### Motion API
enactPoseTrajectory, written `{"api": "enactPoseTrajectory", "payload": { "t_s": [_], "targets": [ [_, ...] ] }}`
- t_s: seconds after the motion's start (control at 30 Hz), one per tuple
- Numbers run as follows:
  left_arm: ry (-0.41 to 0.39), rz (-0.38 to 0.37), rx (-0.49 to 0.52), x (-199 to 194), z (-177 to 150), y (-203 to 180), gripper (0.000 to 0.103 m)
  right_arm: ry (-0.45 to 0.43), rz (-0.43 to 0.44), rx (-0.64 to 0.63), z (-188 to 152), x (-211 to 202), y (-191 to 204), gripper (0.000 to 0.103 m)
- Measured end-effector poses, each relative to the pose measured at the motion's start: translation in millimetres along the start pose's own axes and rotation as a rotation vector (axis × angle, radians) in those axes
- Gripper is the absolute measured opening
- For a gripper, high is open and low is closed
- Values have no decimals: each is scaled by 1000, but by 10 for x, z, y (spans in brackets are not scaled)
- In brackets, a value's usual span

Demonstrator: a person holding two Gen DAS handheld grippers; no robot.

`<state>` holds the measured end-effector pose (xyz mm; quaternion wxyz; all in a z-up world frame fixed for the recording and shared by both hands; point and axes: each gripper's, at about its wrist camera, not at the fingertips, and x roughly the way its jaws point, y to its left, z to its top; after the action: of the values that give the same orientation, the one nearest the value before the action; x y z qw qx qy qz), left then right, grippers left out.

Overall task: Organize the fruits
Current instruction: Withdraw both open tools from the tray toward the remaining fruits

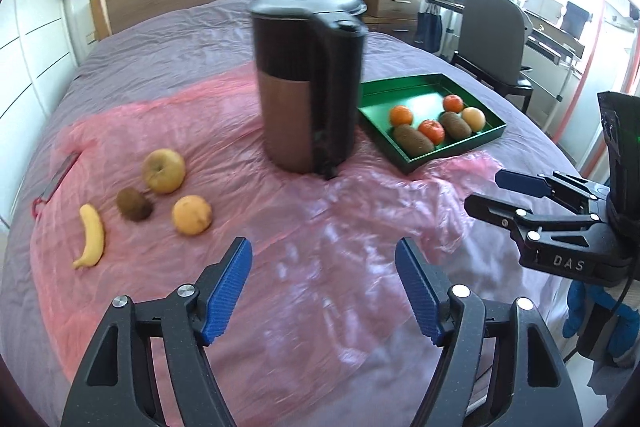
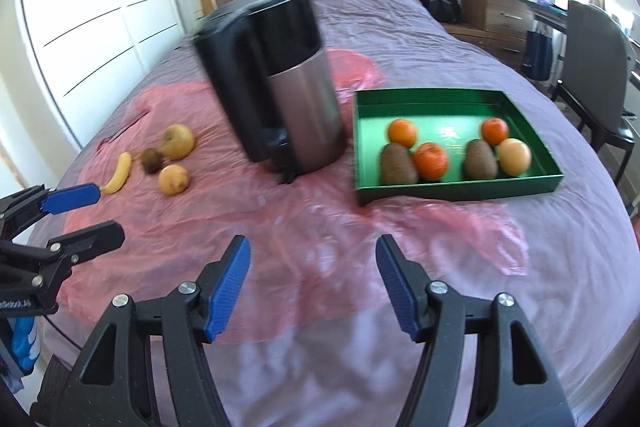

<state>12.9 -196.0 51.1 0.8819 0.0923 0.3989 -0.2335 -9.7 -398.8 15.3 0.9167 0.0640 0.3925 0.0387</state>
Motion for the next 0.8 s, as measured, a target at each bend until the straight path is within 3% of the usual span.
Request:
{"api": "enactPoseTrajectory", "payload": {
  "t_s": [0.47, 0.8],
  "targets": [
    [7, 144, -206, -182, -669, 1208, 69, 63, 100, -138, -60, 288, 1033, 103],
    [12, 233, -340, -96, -909, 1957, 69, 114, 164, -226, 33, 707, 1594, 103]
  ]
}}
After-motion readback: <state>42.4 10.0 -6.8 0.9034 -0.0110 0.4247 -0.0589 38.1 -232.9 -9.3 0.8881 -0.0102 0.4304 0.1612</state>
